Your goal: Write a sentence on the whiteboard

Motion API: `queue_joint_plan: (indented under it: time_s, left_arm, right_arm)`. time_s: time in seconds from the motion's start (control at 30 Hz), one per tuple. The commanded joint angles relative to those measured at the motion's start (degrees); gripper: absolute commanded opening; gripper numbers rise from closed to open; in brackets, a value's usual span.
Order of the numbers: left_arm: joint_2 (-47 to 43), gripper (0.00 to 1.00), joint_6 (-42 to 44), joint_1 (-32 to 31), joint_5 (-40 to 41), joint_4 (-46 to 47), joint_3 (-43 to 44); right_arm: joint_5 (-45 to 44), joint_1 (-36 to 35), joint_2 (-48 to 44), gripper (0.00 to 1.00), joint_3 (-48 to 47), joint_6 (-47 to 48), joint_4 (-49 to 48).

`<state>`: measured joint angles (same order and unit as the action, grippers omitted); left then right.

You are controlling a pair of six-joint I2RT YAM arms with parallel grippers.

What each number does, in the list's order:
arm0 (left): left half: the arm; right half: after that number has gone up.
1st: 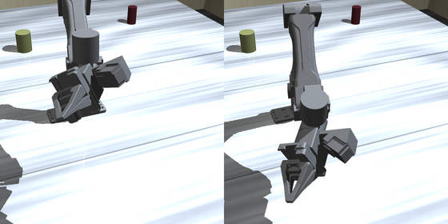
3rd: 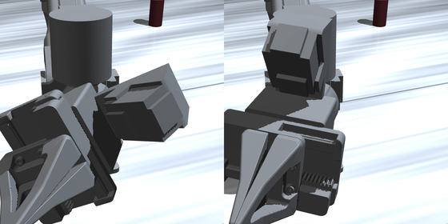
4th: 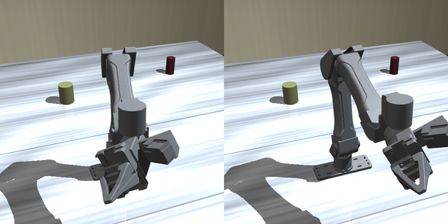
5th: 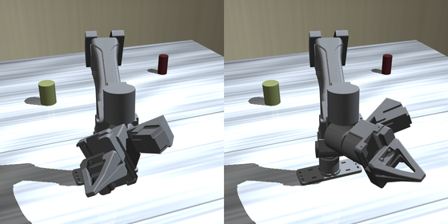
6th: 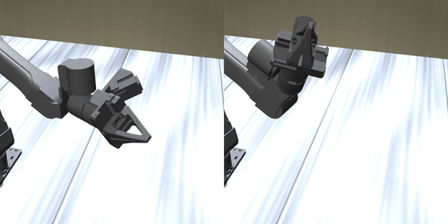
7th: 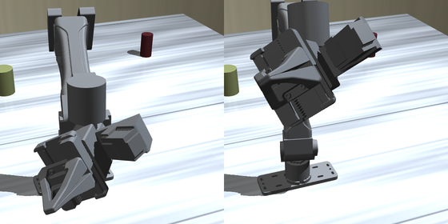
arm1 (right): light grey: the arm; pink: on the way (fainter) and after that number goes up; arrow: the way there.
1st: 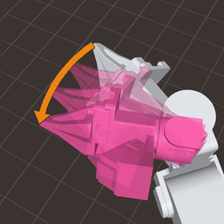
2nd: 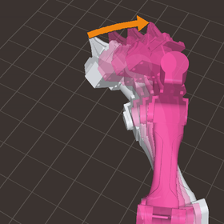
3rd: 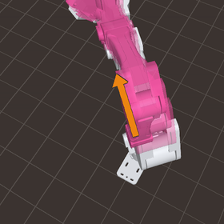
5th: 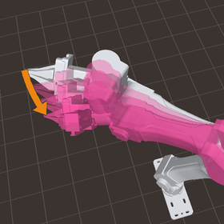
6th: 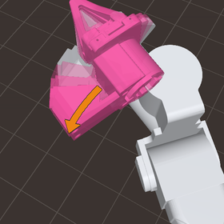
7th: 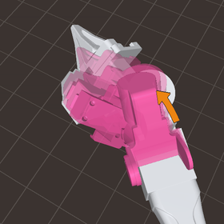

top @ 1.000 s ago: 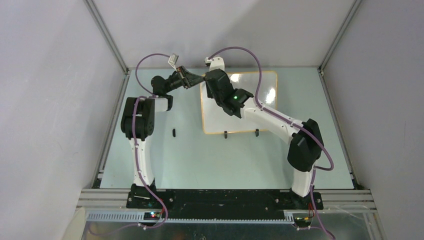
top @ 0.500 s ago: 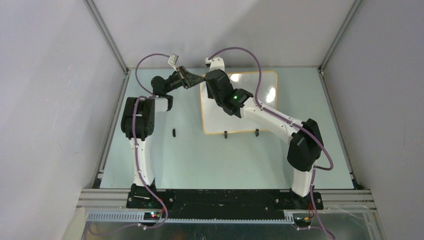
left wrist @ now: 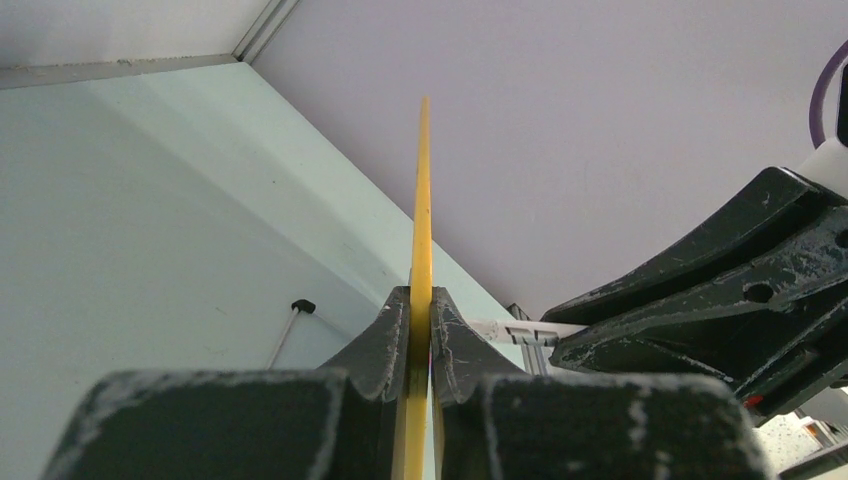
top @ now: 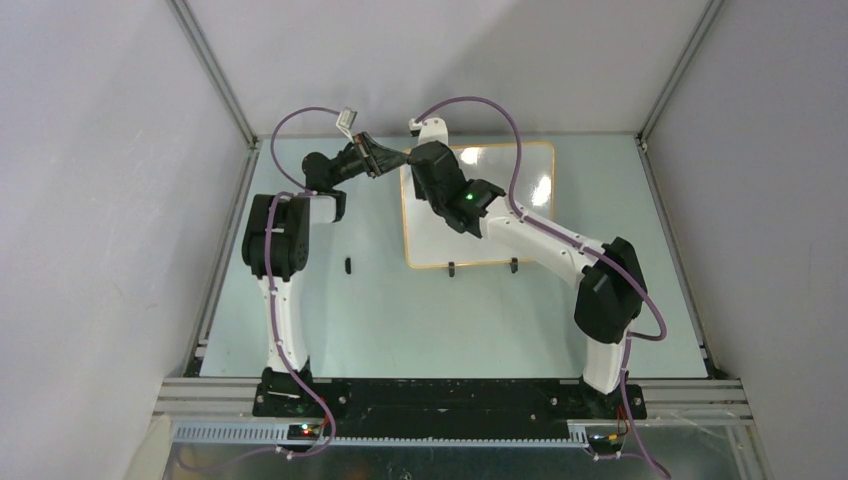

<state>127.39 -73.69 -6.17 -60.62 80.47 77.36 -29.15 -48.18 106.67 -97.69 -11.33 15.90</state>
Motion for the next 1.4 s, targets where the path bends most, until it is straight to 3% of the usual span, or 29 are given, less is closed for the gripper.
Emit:
queue_joint_plan:
  time_s: [0.0, 1.37]
  left_arm:
    - [-0.18, 0.00, -1.41, 0.54, 0.27, 3.55, 1.24]
    - [-0.32, 0.00, -1.71, 0.52, 0.23, 4.17, 1.07]
  right_arm:
    - [-1.18, -0.51, -1.78, 0.00, 1.02, -0.30, -1.02]
    - [-4.25, -0.26, -6.58, 0.00, 7.58, -3.93, 0.25]
